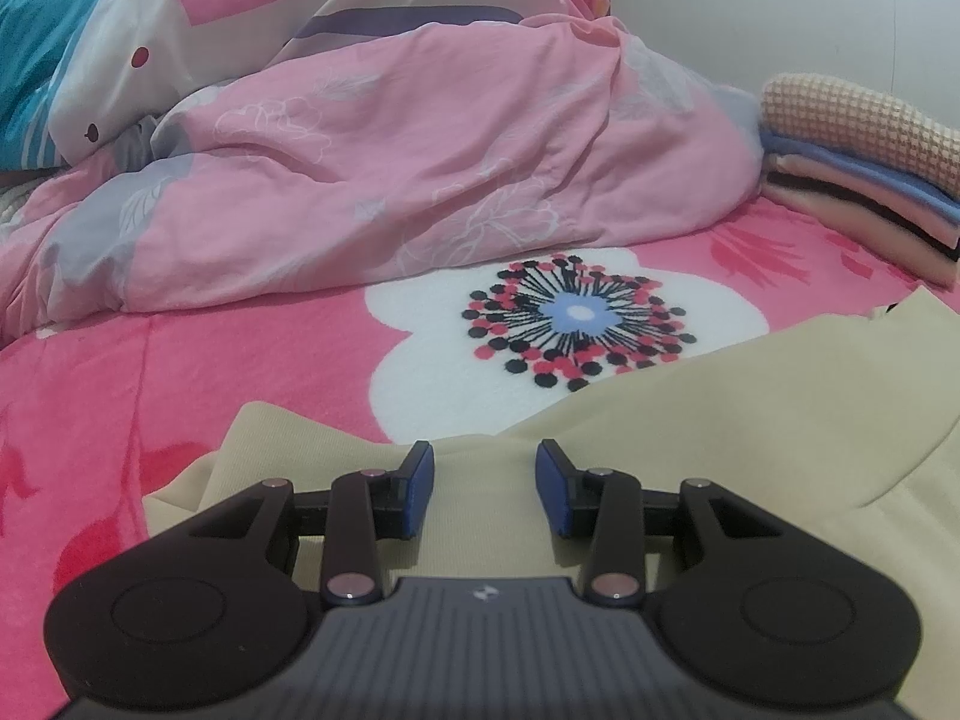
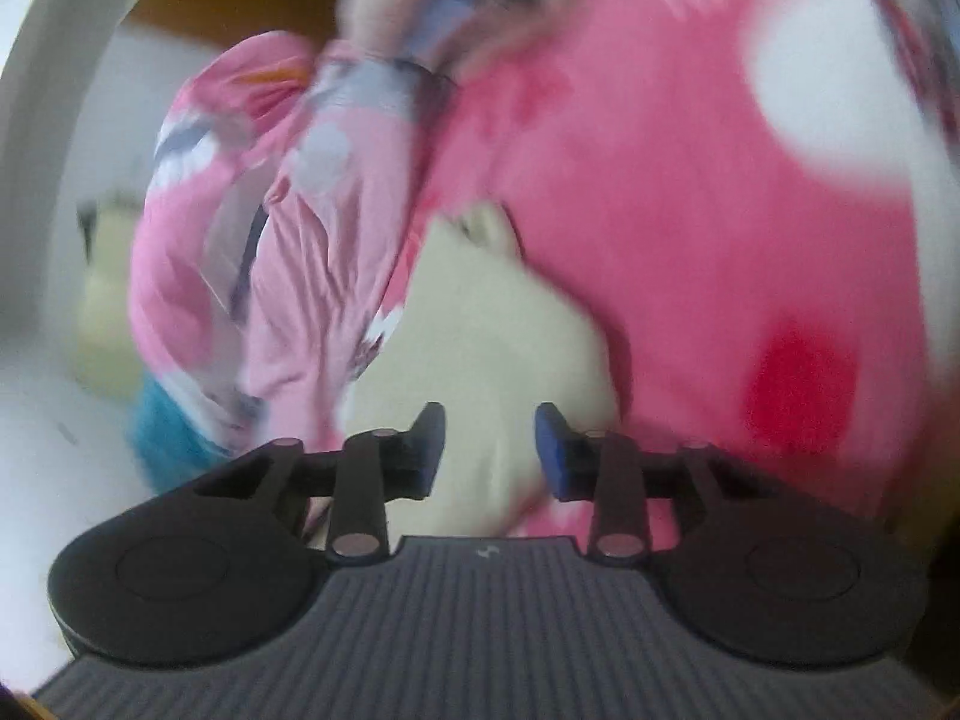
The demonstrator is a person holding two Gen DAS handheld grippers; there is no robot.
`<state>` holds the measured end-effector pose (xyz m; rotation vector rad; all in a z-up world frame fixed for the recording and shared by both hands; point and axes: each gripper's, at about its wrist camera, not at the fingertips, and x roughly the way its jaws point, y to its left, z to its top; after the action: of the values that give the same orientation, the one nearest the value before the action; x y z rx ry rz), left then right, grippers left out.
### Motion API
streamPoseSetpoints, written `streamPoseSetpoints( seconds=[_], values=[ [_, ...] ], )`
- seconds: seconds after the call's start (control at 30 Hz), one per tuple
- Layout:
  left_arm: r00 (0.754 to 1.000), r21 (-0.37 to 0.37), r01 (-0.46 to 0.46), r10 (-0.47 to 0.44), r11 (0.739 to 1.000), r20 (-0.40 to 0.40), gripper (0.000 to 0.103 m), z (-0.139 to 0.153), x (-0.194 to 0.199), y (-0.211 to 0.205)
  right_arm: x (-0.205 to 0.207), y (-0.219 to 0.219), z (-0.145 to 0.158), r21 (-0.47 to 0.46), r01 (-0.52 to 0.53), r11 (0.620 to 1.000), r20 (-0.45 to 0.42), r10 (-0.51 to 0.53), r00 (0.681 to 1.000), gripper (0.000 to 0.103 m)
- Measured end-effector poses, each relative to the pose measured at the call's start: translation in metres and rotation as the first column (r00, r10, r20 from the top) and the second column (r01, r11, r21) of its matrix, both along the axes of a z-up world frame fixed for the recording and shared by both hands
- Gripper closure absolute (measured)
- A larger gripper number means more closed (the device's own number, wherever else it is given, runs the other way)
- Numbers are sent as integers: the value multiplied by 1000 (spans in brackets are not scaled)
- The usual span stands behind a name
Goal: Fold clothes
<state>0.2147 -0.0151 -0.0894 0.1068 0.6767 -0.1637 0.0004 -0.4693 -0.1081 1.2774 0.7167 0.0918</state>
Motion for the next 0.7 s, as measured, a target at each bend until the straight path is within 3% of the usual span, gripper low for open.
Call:
streamPoseSetpoints(
  seconds=[0.03, 0.17, 0.2, 0.27, 0.43, 0.53, 0.6, 0.7],
  values=[
    [1000, -2, 0, 0, 1000, 0, 64, 0, 0, 0, 2, 1, -6, 23, 12, 1000, -19, -12, 1000, 57],
    [1000, -5, 1, -1, 1000, -1, 64, 0, 0, 0, 13, 6, -25, 33, 66, 997, -80, -63, 995, 59],
    [1000, -5, 0, 0, 1000, -1, 64, 0, 0, 0, 15, 8, -22, 2, 64, 998, -60, -64, 996, 61],
    [1000, -6, 0, 0, 1000, -1, 64, 0, 0, 0, 16, 11, -10, -79, 57, 995, 1, -57, 998, 90],
    [1000, -7, -1, 1, 1000, 0, 64, 0, 0, 0, 21, 18, 14, -306, 36, 951, 117, 0, 993, 92],
    [1000, -8, -1, 1, 1000, 0, 64, 0, 0, 0, 25, 0, -21, -255, 18, 967, 42, -8, 999, 91],
    [1000, -9, -2, 2, 1000, 0, 64, 0, 0, 0, 16, -13, -18, -236, 78, 969, 58, -66, 996, 93],
    [1000, -10, -2, 2, 1000, -1, 64, 0, 0, 0, -1, -34, -9, -210, 181, 961, 94, -164, 982, 86]
  ],
)
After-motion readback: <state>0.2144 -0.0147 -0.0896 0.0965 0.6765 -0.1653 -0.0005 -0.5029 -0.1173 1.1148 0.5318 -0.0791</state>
